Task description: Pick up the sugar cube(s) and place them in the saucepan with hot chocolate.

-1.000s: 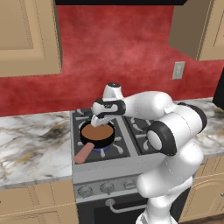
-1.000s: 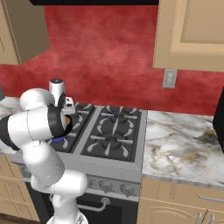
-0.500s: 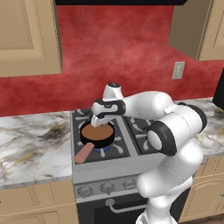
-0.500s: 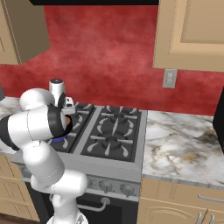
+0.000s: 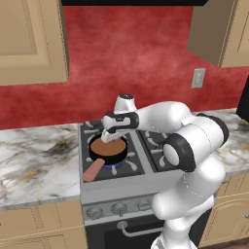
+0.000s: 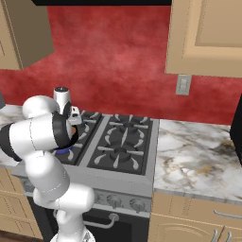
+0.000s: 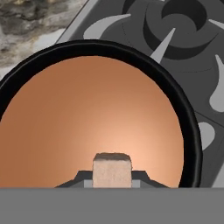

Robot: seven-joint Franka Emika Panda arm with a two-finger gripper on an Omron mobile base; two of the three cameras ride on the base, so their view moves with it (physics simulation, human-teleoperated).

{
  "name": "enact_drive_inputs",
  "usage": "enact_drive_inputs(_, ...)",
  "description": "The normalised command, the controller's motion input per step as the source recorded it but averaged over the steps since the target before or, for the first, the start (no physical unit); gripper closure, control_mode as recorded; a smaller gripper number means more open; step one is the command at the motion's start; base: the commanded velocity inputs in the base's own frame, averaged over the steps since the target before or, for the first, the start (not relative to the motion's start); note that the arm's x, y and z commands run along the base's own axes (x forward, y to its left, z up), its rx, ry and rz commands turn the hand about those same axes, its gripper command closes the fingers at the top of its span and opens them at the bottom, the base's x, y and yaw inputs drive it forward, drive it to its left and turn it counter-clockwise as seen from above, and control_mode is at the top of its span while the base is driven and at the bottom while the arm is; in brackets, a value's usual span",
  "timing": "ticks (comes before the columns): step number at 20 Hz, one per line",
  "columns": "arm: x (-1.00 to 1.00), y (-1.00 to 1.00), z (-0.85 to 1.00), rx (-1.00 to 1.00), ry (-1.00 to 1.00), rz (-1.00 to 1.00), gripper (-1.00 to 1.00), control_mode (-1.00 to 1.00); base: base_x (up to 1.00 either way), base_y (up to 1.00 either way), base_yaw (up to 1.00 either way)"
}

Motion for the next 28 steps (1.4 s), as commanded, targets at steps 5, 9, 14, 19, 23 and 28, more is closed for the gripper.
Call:
enact_drive_inputs(5, 0.00, 0.00, 0.00, 0.02, 0.00, 0.00, -1.00, -1.00, 0.00, 0.00, 0.00)
enact_drive_inputs(9, -0.01, 0.00, 0.00, 0.00, 0.00, 0.00, -1.00, -1.00, 0.00, 0.00, 0.00)
enact_drive_inputs(14, -0.03, 0.00, 0.00, 0.00, 0.00, 0.00, -1.00, -1.00, 0.00, 0.00, 0.00)
enact_drive_inputs(19, -0.07, 0.00, 0.02, 0.00, -0.01, 0.00, -1.00, -1.00, 0.00, 0.00, 0.00)
enact_drive_inputs(23, -0.18, 0.00, 0.20, 0.00, -0.04, 0.00, -1.00, -1.00, 0.00, 0.00, 0.00)
enact_drive_inputs(28, -0.05, -0.03, 0.52, 0.00, -0.06, 0.00, -1.00, -1.00, 0.00, 0.00, 0.00)
